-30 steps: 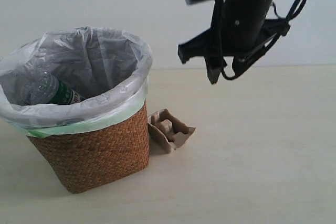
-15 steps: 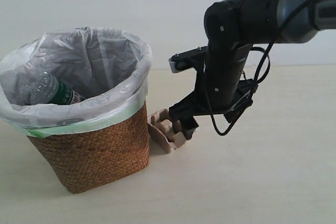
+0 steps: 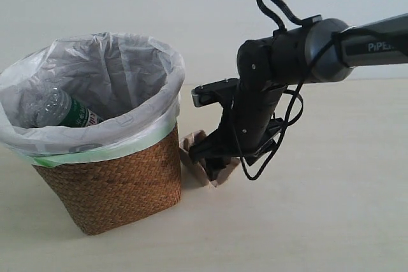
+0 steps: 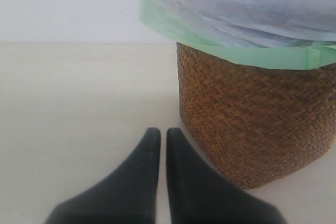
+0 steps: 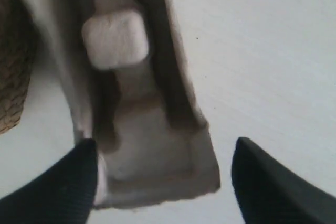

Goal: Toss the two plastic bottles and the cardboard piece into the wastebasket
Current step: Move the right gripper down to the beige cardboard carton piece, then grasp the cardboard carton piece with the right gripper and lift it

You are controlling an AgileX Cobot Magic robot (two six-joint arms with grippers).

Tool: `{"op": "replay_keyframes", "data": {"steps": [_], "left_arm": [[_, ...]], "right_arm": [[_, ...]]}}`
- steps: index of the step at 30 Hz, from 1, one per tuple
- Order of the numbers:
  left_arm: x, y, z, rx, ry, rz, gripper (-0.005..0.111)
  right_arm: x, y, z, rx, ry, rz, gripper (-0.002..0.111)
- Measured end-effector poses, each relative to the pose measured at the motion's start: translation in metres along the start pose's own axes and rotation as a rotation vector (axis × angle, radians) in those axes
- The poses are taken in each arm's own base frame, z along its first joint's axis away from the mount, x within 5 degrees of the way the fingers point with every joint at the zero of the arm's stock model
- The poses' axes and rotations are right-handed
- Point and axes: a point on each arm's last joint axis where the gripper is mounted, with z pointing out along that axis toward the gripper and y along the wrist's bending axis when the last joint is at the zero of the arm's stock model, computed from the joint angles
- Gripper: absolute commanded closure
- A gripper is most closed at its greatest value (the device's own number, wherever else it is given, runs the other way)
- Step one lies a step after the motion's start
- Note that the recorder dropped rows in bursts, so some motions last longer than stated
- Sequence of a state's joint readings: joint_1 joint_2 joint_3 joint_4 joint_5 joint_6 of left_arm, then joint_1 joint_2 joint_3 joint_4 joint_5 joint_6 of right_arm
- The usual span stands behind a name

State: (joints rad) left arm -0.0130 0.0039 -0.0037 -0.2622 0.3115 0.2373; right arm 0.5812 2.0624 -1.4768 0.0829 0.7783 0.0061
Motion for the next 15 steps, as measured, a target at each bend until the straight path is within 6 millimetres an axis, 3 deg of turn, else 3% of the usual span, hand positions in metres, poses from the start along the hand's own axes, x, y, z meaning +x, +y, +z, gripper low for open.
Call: {"op": "replay_keyframes", "data": {"steps": [1, 2, 3, 10, 15], "left_arm": [[0.0, 0.0, 0.0, 0.0, 0.0, 0.0, 0.103], [0.0, 0.0, 0.0, 0.0, 0.0, 0.0, 0.103], [0.0, 0.0, 0.0, 0.0, 0.0, 0.0, 0.103], [0.0, 0.0, 0.0, 0.0, 0.0, 0.0, 0.103], [0.0, 0.0, 0.0, 0.0, 0.0, 0.0, 0.103]], "right_arm": [[0.0, 0.0, 0.005, 0.001, 0.006, 0.001, 0.079], [0.001, 0.0, 0.007, 0.001, 0.007, 0.001, 0.099], [0.0, -0.001, 0.007, 0.001, 0.004, 0.001, 0.107], [0.007, -0.005, 0.007, 0.047, 0.072, -0.007, 0.108], [0.018, -0.017, -0.018, 0.204, 0.191, 0.016, 0.108]]}}
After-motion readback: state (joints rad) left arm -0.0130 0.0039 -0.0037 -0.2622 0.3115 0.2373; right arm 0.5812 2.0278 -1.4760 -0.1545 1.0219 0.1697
